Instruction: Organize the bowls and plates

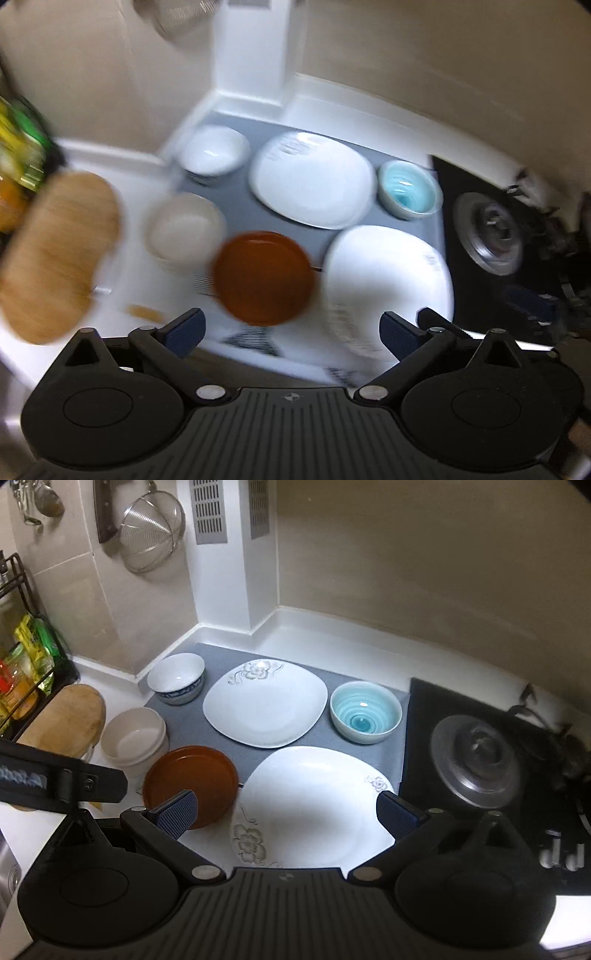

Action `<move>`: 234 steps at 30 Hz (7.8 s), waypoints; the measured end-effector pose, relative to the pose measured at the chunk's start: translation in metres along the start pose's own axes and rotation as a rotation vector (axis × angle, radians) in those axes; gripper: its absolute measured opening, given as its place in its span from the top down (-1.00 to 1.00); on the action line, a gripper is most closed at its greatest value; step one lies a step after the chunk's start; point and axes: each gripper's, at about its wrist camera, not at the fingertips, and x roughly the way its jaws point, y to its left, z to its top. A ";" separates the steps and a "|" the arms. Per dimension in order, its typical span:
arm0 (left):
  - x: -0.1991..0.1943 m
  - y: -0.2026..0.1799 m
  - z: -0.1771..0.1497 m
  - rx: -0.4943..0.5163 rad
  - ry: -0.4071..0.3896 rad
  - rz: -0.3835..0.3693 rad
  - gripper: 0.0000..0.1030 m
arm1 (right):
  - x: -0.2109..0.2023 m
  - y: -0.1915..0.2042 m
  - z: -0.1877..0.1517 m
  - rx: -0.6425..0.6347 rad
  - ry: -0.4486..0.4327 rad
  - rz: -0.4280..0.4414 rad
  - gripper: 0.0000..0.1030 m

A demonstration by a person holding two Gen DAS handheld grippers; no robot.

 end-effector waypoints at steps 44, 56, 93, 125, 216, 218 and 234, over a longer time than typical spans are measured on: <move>0.225 0.057 0.004 -0.342 0.326 -0.524 -0.07 | 0.116 -0.161 -0.118 0.494 -0.102 0.219 -0.61; 0.258 0.037 0.018 -0.278 0.378 -0.392 0.59 | 0.139 -0.163 -0.106 0.460 -0.026 0.181 0.31; 0.232 -0.036 0.016 0.194 0.311 -0.164 0.44 | 0.139 -0.180 -0.116 0.481 0.088 0.230 0.37; 0.197 -0.046 0.021 0.138 0.273 -0.173 0.44 | 0.084 -0.173 -0.094 0.387 -0.042 0.228 0.45; 0.216 0.047 0.056 -0.107 0.258 -0.374 0.64 | 0.149 -0.150 -0.044 0.475 0.021 0.435 0.71; 0.220 0.055 0.065 -0.098 0.257 -0.387 0.64 | 0.154 -0.142 -0.035 0.468 0.031 0.424 0.71; 0.251 0.122 0.147 -0.014 0.274 -0.416 0.64 | 0.203 -0.075 0.019 0.478 0.050 0.320 0.71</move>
